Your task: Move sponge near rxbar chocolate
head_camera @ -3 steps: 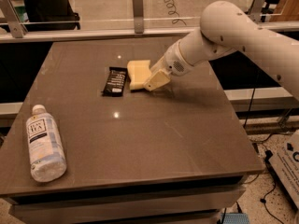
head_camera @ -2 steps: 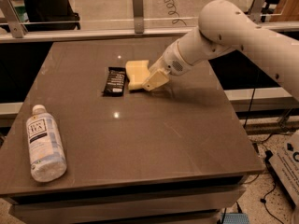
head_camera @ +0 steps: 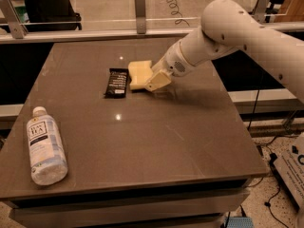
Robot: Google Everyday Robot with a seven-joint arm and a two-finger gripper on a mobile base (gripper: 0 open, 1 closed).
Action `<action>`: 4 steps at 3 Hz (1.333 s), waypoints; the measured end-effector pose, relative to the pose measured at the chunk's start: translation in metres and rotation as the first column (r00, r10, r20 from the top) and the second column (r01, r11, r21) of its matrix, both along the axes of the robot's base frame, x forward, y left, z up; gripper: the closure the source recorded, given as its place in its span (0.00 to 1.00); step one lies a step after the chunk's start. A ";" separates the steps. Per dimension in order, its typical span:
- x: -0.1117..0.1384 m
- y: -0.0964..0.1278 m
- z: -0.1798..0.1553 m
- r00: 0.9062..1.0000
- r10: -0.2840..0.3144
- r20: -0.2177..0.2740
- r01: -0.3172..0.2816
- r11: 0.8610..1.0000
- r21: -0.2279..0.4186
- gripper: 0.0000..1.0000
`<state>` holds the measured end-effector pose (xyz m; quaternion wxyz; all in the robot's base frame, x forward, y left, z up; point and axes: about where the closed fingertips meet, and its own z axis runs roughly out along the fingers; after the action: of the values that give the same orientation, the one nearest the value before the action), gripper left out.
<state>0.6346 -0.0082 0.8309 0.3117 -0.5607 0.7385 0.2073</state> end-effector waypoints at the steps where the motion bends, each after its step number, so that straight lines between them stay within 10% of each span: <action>1: 0.000 -0.001 0.001 1.000 0.000 0.000 0.000 1.000 0.000 0.00; 4: -0.018 -0.060 0.039 0.993 -0.077 0.086 0.075 0.997 0.028 0.00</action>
Offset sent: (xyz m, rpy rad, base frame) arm -0.0063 -0.0196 0.0126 0.0158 -0.0125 -0.0304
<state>0.6169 -0.0683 0.8696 0.3579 -0.5369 0.7425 0.1799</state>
